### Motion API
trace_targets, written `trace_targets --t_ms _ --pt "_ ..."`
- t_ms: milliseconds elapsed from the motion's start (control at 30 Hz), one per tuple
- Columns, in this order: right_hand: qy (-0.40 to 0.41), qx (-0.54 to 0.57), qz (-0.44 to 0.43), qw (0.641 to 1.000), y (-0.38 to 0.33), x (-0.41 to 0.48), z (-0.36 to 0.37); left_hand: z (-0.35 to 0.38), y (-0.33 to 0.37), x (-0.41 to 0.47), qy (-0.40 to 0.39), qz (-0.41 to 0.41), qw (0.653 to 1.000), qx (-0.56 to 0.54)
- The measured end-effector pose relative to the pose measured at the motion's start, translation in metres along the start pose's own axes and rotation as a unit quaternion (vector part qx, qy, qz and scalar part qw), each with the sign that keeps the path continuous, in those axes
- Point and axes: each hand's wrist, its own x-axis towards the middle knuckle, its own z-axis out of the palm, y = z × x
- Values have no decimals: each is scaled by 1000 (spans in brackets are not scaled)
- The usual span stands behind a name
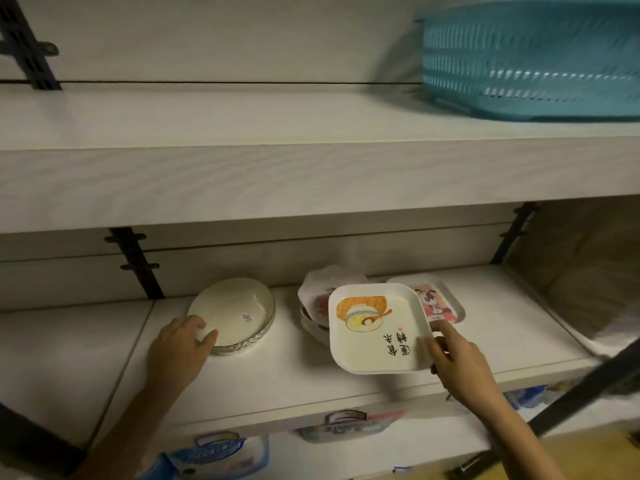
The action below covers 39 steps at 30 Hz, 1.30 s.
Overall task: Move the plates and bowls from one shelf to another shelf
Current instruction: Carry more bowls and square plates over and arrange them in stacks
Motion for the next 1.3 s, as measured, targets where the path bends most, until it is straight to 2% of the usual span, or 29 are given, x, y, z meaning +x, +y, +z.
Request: trace_targets --t_ms 100,333,433,633,933,1200,1300 --pt "4 -9 -3 1000 23 18 -18 -1 25 -8 33 40 998 22" --pt "-17 -29 -30 999 80 72 -62 17 91 -39 57 101 993 16" --pt "-28 -41 -31 998 104 102 -67 24 114 -53 69 107 992 18" --pt "-36 -38 -8 999 138 152 -50 33 140 -76 82 136 980 118" --pt "-95 -70 36 992 152 179 -28 32 153 -83 60 118 982 138" --pt "-63 -135 44 988 144 168 -25 26 161 -83 81 133 974 167" --pt "-45 -140 13 989 134 160 -29 24 159 -87 85 133 975 159"
